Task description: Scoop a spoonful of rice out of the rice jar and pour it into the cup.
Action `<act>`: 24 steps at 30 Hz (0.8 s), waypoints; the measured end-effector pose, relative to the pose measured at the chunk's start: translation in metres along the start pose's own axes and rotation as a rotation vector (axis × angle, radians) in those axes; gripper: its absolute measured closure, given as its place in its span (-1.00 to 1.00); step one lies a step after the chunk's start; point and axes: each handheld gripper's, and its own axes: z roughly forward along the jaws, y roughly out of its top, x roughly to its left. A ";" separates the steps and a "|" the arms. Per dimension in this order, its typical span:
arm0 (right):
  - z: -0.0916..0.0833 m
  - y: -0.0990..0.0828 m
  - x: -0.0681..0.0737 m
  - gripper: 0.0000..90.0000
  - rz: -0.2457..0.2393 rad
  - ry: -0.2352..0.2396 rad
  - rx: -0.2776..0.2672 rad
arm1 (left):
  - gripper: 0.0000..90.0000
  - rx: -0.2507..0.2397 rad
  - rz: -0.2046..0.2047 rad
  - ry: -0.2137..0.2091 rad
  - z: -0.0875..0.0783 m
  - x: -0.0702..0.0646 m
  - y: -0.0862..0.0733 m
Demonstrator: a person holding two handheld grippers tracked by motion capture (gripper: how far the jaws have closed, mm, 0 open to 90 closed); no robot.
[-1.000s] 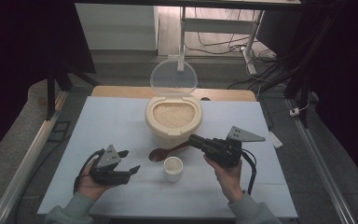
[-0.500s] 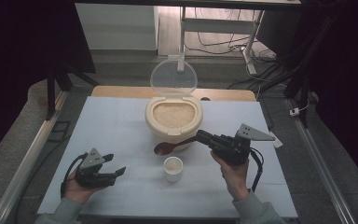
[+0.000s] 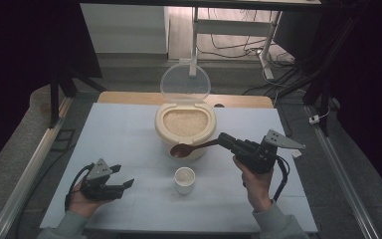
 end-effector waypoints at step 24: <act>0.001 0.036 -0.029 0.84 -0.001 -0.118 -0.079 | -0.38 0.012 0.015 -0.011 0.003 -0.002 0.002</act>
